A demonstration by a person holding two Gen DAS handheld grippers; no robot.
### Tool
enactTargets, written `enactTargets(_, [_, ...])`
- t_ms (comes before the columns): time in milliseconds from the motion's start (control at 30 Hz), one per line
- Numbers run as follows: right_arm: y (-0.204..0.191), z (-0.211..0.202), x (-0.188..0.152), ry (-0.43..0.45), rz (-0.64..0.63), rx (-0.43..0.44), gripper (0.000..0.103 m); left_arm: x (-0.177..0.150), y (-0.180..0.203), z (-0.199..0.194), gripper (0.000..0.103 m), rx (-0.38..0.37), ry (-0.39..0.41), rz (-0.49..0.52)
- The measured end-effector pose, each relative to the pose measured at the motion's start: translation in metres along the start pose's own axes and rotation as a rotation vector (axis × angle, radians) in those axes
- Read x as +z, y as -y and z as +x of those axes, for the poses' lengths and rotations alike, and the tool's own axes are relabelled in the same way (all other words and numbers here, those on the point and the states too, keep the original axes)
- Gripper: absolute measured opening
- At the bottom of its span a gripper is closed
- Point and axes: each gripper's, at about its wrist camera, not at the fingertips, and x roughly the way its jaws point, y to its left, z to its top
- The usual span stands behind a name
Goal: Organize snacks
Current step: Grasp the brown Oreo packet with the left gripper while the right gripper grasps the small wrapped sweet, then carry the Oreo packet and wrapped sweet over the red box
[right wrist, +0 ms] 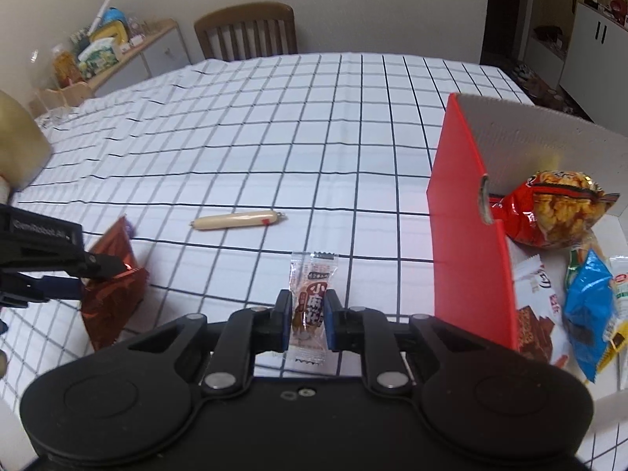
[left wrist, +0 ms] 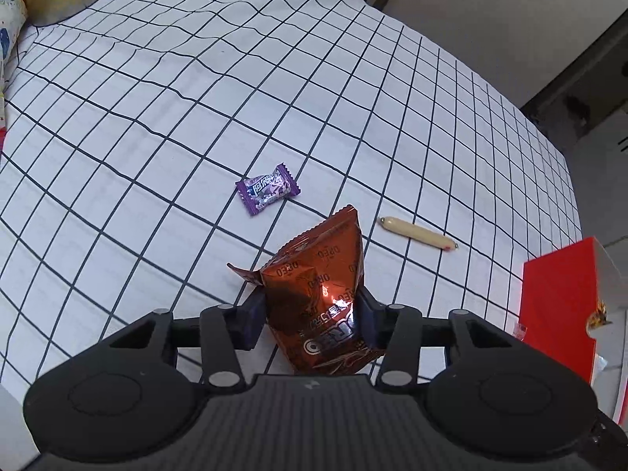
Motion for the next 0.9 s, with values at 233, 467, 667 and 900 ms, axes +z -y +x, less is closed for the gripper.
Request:
enactTargets(233, [-0.001,-0.028,-0.007,0.022,0.008,0.045,0.014,-0.016,0.009,-0.028,0.047,-0.035,0.026,0.083])
enactTargets(467, [-0.003,-0.059,-0.014,0.059,-0.002,0.076,0.014,-0.031,0.023,-0.055,0.047,-0.081,0.066,0.160])
enactTargets(667, [0.001,-0.081,-0.019,0.102,-0.012,0.076,0.014,-0.043,0.042,-0.069,0.047,-0.103,0.085,0.250])
enactTargets(900, [0.011,-0.101,-0.023,0.151,-0.012,0.061,0.014,-0.052,0.072,-0.081,0.047,-0.137,0.115,0.363])
